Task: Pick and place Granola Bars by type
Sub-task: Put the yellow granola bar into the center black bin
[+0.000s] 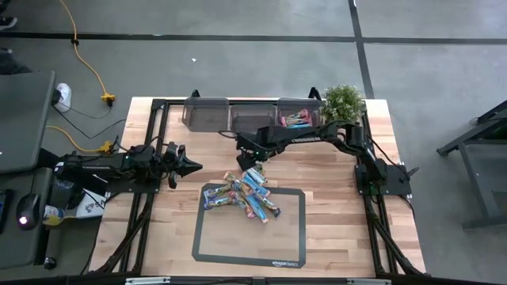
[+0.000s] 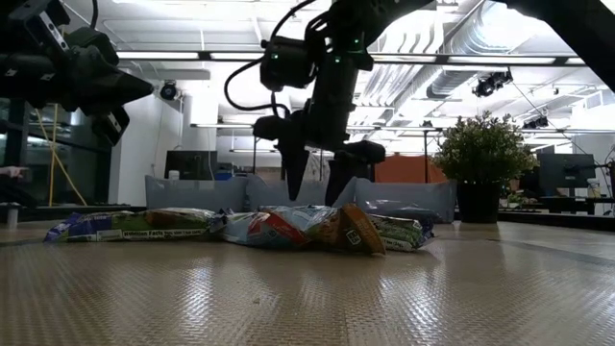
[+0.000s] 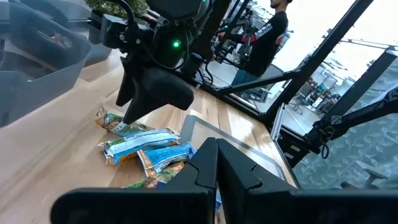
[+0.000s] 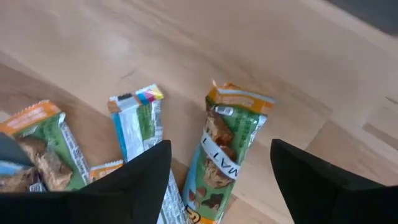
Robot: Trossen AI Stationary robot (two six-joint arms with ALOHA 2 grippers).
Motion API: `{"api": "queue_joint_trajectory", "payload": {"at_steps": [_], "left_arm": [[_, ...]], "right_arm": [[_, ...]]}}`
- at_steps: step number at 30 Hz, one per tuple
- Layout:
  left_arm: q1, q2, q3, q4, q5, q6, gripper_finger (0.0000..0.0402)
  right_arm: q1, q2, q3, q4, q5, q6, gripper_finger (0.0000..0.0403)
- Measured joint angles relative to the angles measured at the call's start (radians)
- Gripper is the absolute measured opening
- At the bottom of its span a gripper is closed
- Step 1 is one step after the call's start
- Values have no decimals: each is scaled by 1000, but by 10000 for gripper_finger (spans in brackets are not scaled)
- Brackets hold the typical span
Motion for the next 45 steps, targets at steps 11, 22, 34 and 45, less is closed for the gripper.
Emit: {"api": "queue_joint_trajectory", "payload": {"at_steps": [11,22,34,45], "left_arm": [[0,0,0,0,0,0,1],[0,0,0,0,2,0,1],[0,0,0,0,3,1,1],[0,0,0,0,3,9,1]], "right_arm": [[5,79,3,42,-52,66,260],[18,100,5,41,-1,106,259],[22,108,2,26,-7,106,204],[22,108,1,21,-10,105,156]]}}
